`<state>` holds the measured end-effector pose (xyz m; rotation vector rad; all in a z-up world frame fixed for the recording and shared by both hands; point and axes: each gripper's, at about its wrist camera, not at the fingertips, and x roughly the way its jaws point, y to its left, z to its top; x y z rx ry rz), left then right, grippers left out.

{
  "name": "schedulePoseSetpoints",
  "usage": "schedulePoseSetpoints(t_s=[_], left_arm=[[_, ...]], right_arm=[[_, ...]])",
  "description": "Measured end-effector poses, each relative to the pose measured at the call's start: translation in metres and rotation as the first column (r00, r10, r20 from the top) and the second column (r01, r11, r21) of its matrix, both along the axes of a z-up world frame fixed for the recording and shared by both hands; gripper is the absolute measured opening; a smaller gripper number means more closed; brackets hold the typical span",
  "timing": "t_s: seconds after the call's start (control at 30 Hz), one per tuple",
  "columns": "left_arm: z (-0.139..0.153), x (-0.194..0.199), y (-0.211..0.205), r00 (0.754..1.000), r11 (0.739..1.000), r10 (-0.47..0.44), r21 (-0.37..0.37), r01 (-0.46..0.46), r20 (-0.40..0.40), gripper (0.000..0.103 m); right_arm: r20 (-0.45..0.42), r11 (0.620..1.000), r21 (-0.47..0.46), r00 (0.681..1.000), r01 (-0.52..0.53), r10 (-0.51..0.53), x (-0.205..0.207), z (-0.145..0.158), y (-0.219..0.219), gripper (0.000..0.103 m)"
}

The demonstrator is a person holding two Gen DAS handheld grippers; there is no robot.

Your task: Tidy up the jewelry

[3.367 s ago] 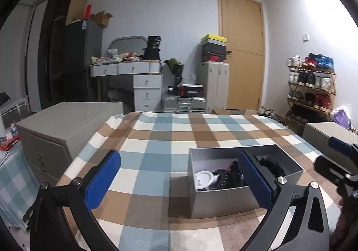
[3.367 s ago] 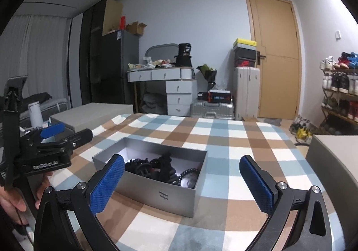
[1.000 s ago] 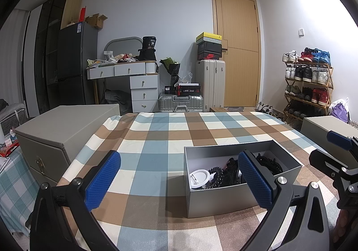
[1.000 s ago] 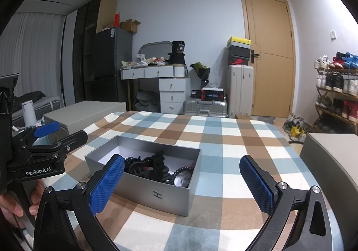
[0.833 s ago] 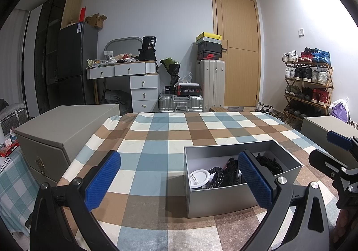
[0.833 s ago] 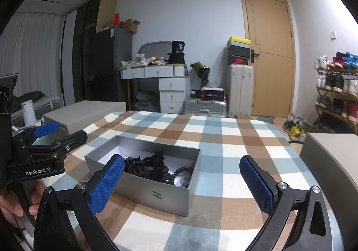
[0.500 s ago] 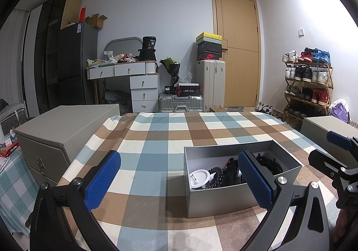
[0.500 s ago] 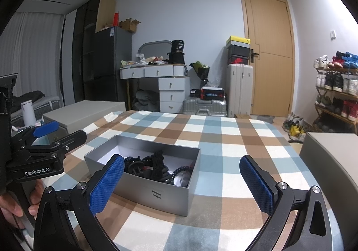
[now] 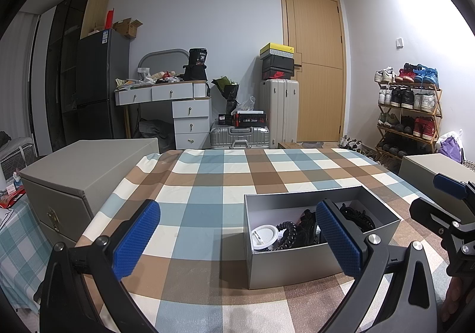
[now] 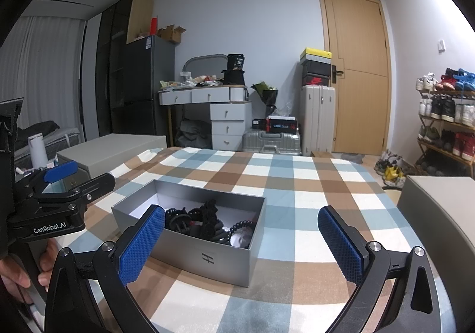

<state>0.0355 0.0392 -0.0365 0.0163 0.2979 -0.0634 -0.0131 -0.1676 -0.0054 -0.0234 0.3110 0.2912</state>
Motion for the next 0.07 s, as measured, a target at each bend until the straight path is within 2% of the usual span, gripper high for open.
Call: schedulePoseSetpoints(t_s=[0.07], left_arm=[[-0.0002,0.0,0.0001,1.0,1.0,0.0,0.0,0.0,0.0,0.102]], right_arm=[[0.0,1.0,0.0,1.0,0.0,0.0,0.0,0.0,0.0001,0.103]])
